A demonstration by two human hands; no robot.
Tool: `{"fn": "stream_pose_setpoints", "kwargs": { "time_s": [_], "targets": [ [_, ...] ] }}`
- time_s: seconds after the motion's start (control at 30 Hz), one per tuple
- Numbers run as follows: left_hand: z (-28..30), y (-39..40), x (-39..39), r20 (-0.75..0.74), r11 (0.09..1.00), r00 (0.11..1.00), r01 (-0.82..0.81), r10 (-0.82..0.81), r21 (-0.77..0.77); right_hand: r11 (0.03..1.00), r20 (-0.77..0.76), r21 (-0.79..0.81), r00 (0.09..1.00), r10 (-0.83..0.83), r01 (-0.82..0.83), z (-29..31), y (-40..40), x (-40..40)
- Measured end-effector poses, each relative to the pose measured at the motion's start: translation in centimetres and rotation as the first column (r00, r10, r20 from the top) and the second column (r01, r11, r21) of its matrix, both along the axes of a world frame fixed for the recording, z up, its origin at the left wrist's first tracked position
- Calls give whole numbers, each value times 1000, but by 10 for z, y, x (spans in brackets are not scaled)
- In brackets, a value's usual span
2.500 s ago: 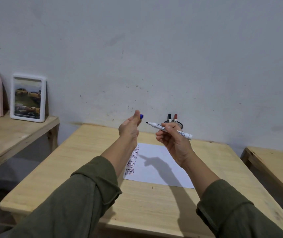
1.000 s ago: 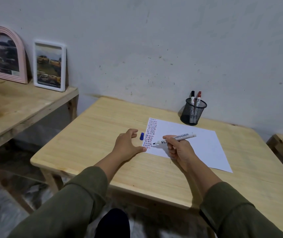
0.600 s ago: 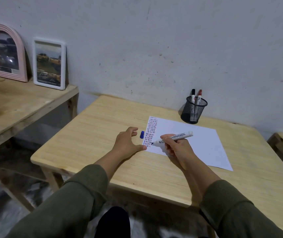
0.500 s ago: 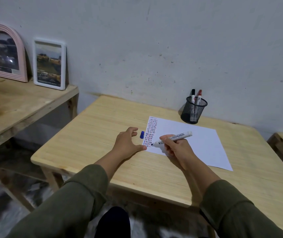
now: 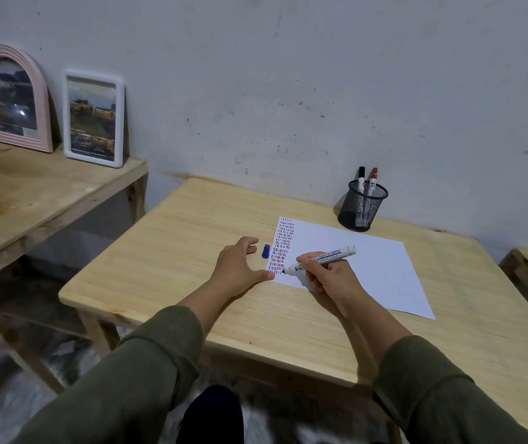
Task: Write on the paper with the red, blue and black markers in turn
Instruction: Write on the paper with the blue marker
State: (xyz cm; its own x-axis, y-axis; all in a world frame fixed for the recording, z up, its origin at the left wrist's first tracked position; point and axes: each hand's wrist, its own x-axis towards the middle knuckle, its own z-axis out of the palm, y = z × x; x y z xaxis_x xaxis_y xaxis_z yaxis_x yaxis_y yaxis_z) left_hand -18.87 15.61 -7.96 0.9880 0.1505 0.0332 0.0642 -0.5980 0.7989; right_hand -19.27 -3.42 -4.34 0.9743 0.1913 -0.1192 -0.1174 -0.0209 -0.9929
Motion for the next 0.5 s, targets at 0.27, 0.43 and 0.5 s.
{"fn": "stream_pose_setpoints", "kwargs": {
  "time_s": [0.27, 0.43, 0.5],
  "targets": [
    [0, 0, 1, -4, 1000, 1000, -2, 2, 2, 1000, 15, -9, 1000, 5, -5, 2, 0, -1],
    [-1, 0, 2, 1, 1000, 1000, 0, 0, 11, 1000, 23, 9, 1000, -4, 4, -2, -1, 1],
    [-2, 0, 3, 3, 1000, 1000, 5, -5, 4, 997, 3, 70, 1000, -20, 20, -2, -1, 1]
  ]
}}
